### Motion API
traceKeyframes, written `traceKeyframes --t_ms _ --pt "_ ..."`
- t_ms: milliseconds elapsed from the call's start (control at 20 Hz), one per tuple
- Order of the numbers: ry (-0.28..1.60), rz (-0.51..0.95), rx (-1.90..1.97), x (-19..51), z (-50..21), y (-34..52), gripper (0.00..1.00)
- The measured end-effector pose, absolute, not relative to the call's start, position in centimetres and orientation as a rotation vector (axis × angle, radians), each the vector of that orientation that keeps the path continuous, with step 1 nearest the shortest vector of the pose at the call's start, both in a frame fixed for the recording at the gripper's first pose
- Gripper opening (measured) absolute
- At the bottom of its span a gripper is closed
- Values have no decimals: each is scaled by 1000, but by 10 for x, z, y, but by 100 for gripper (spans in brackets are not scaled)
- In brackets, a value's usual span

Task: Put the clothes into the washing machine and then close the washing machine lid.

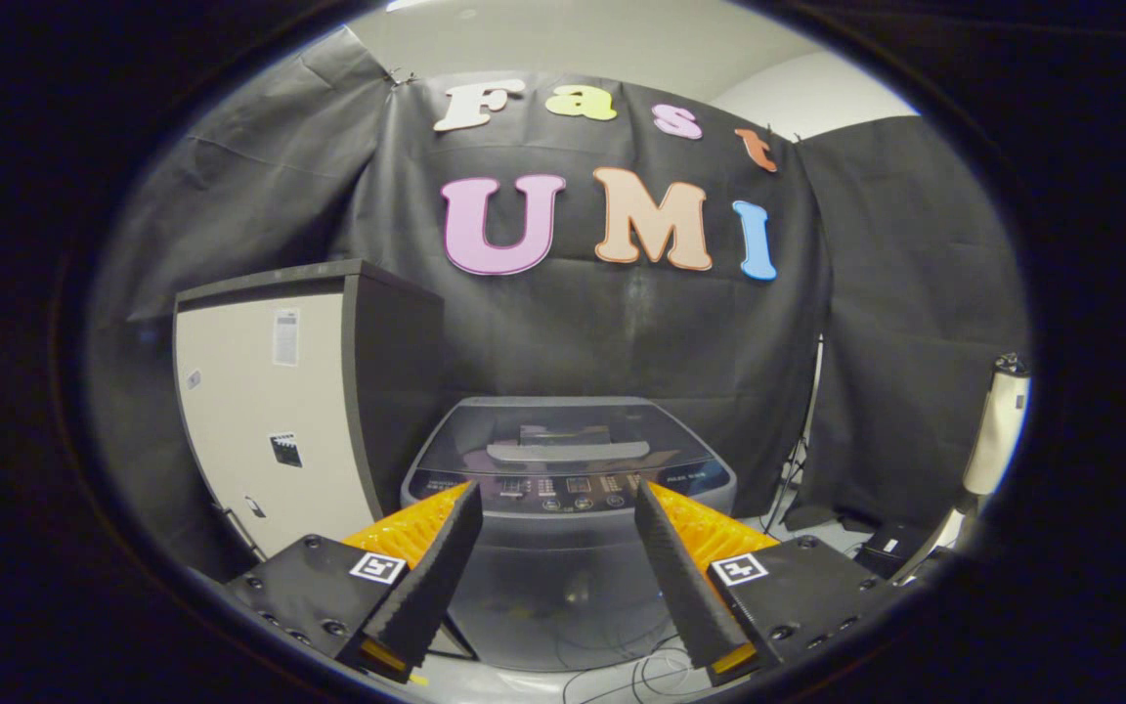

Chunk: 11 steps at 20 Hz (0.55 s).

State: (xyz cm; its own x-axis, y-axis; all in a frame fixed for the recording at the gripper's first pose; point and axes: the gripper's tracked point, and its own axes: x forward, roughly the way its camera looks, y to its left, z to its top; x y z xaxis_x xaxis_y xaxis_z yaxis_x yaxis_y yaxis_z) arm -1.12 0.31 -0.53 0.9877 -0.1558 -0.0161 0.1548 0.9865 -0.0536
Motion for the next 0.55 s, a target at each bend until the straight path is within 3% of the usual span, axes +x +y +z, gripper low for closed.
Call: traceKeyframes --t_ms 550 --pt "39 -173 -48 -14 -17 -7 98"
